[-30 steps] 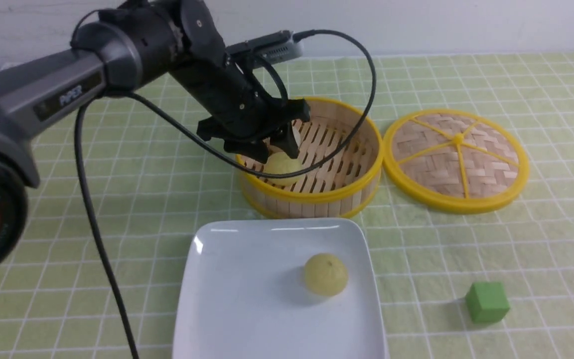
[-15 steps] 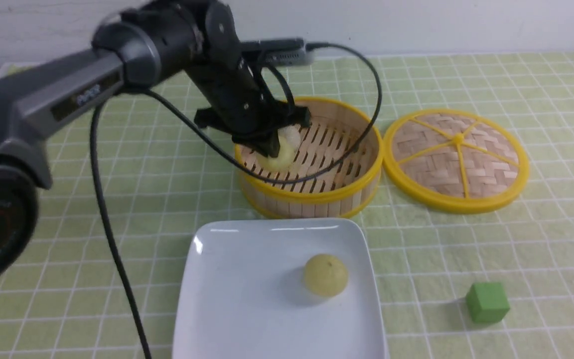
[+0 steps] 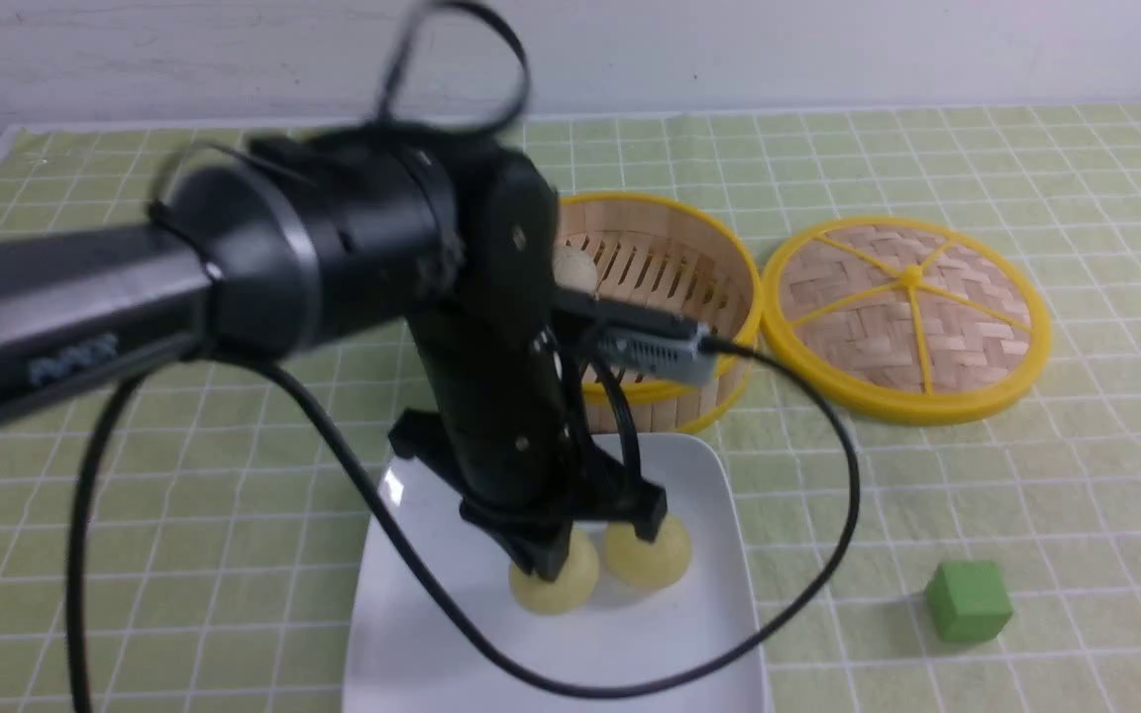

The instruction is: Put the steamed buns into the plate on the green tablecloth.

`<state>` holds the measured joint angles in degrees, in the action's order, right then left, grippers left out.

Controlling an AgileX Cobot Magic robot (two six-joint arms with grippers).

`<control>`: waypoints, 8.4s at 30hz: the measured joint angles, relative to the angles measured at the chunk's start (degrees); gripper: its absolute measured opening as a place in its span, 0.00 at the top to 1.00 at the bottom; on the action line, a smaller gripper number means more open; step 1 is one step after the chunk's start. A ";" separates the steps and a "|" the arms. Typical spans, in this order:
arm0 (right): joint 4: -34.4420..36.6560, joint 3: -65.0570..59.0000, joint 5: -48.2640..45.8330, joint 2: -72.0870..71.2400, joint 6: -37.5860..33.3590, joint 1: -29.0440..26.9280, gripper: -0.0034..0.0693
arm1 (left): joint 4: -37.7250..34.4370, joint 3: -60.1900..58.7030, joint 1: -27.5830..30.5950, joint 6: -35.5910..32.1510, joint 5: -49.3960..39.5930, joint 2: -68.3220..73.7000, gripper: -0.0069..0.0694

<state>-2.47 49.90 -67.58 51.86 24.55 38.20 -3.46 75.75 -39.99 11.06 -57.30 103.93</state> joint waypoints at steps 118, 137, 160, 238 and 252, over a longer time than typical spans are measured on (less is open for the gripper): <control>-1.32 -39.39 38.13 -48.29 -3.66 -1.10 0.96 | 11.57 4.19 3.18 13.25 3.35 -8.18 0.91; 1.55 -51.33 51.85 -52.53 -3.66 -33.50 0.95 | 20.98 4.19 3.13 12.08 -13.57 -27.84 0.91; 0.75 -51.28 45.63 -52.53 -13.92 -35.13 0.92 | 22.04 -21.51 3.13 16.17 -13.15 -62.86 0.91; 0.71 -51.17 45.20 -52.53 -14.20 -35.13 0.85 | 10.82 -77.28 35.76 -1.93 36.15 -104.56 0.82; 0.71 -51.17 45.20 -52.53 -14.20 -35.13 0.82 | 11.81 -77.25 35.76 -1.93 36.11 -104.56 0.80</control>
<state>-1.76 -1.27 -22.38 -0.67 10.35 3.07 8.34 -1.50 -4.23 9.12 -21.20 -0.63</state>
